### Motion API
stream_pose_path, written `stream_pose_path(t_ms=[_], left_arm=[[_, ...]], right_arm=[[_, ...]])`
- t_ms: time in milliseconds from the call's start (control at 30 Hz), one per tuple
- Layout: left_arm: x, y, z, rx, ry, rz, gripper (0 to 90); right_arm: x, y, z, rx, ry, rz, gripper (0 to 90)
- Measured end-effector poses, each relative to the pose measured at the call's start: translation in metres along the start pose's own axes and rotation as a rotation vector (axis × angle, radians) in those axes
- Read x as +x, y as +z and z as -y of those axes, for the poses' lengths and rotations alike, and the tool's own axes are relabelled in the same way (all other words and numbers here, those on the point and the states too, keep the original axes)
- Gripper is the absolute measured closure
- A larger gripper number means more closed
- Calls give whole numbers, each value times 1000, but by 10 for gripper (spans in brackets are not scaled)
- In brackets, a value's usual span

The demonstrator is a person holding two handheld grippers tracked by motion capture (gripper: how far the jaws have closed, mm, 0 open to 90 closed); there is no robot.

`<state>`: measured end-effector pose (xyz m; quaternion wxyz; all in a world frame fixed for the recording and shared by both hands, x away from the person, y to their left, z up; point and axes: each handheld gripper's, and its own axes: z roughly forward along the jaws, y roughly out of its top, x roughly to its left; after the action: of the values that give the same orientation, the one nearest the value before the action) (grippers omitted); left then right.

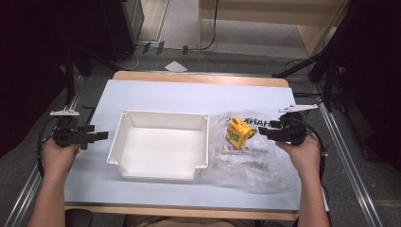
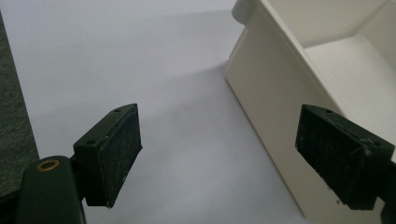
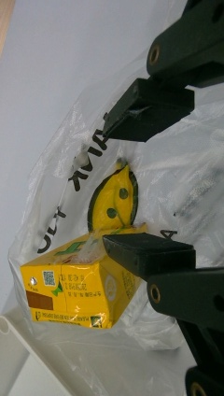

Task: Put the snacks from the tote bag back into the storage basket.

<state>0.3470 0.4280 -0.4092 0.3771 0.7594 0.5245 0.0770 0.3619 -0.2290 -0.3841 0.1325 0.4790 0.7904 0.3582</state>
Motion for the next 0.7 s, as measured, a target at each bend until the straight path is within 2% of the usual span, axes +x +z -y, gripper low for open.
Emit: stream_pose_path(t_ms=[700], left_arm=[[0, 1, -2, -5, -1, 4, 152]], right_arm=[[1, -3, 0, 38, 0, -7, 381]])
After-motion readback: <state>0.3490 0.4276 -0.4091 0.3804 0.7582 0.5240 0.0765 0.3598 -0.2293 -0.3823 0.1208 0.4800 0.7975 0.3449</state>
